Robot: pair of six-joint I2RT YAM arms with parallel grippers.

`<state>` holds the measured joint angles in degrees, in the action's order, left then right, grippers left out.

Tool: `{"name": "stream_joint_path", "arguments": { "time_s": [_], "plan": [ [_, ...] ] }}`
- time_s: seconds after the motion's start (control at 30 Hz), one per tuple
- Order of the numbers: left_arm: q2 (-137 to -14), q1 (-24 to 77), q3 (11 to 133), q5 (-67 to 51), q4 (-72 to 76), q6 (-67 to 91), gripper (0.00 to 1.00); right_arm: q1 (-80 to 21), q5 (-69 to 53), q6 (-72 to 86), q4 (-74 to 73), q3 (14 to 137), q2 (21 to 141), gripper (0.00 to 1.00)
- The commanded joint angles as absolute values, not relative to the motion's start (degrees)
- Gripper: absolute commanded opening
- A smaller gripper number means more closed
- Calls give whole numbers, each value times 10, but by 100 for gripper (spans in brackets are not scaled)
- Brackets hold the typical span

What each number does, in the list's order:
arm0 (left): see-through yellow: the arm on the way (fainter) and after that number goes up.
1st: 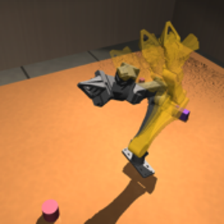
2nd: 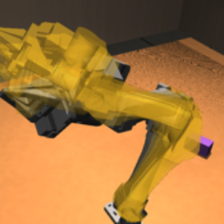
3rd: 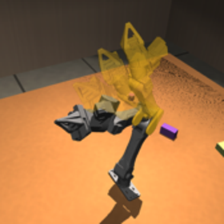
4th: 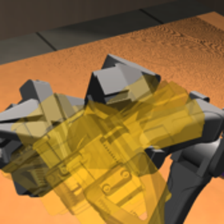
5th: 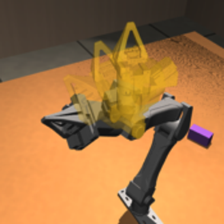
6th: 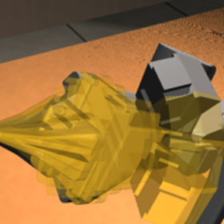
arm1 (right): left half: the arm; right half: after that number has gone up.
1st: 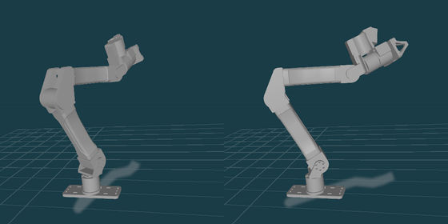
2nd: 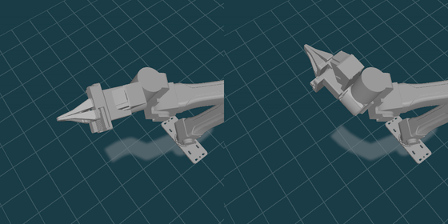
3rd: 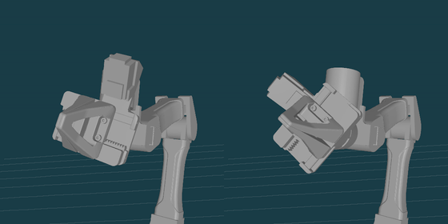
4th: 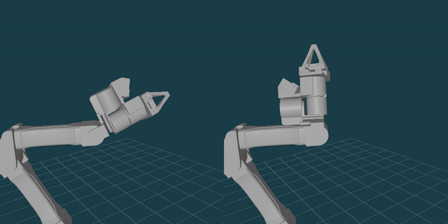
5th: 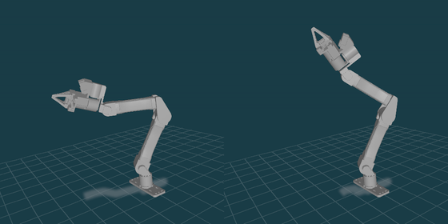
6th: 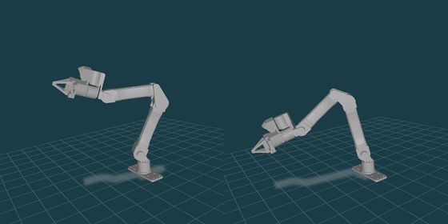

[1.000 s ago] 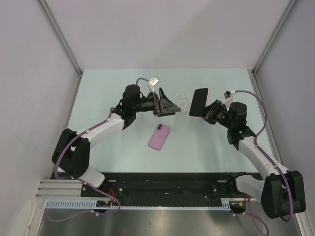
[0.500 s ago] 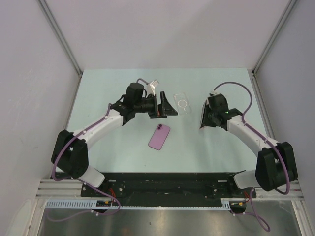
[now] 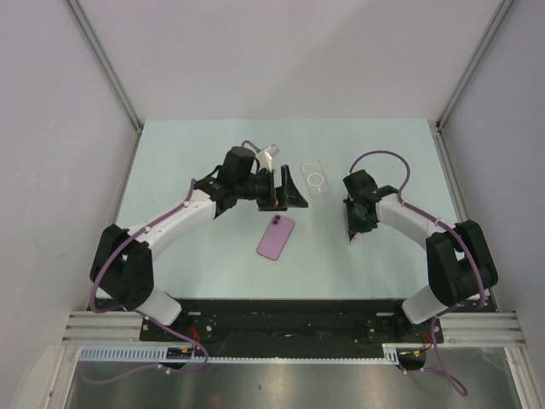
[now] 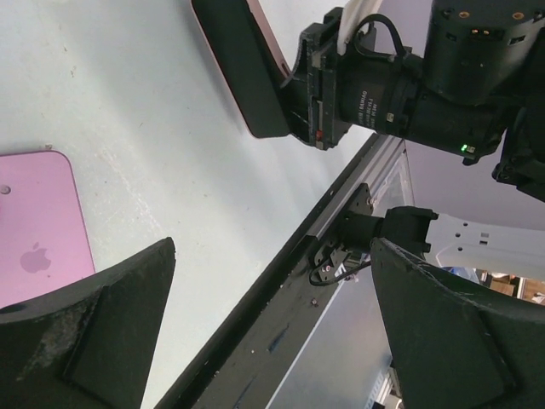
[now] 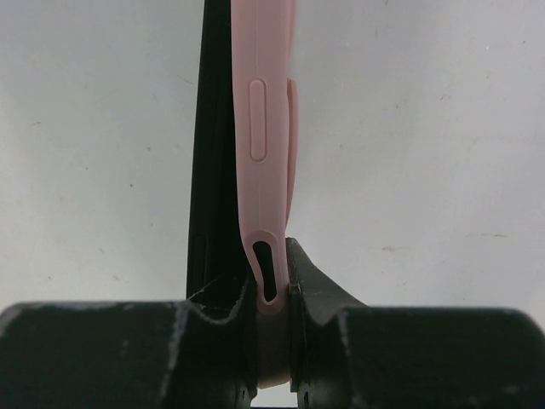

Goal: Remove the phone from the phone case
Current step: Remove the phone case from the phone.

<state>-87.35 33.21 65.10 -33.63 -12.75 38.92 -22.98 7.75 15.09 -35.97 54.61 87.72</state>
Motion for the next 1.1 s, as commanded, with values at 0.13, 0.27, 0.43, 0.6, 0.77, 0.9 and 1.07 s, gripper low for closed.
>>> {"name": "stream_joint_path", "arguments": {
  "time_s": [0.13,0.27,0.43,0.6,0.77,0.9,1.07],
  "plan": [
    [-892,352,674,-329,-130,377,100,-247,115,158,-288,552,932,0],
    [-893,352,668,-330,-130,379,100,-245,113,165,-263,533,940,6],
    [-895,352,664,-331,-127,380,100,-238,120,175,-250,525,928,29],
    [-898,353,664,-331,-123,382,100,-237,80,200,-252,526,967,43],
    [-896,355,663,-332,-122,384,100,-257,81,239,-230,518,1001,21],
    [-894,357,658,-331,-122,383,100,-250,68,254,-200,505,1002,0],
    [-910,363,650,-330,-110,387,100,-244,46,257,-185,501,998,0]
  ]
}}
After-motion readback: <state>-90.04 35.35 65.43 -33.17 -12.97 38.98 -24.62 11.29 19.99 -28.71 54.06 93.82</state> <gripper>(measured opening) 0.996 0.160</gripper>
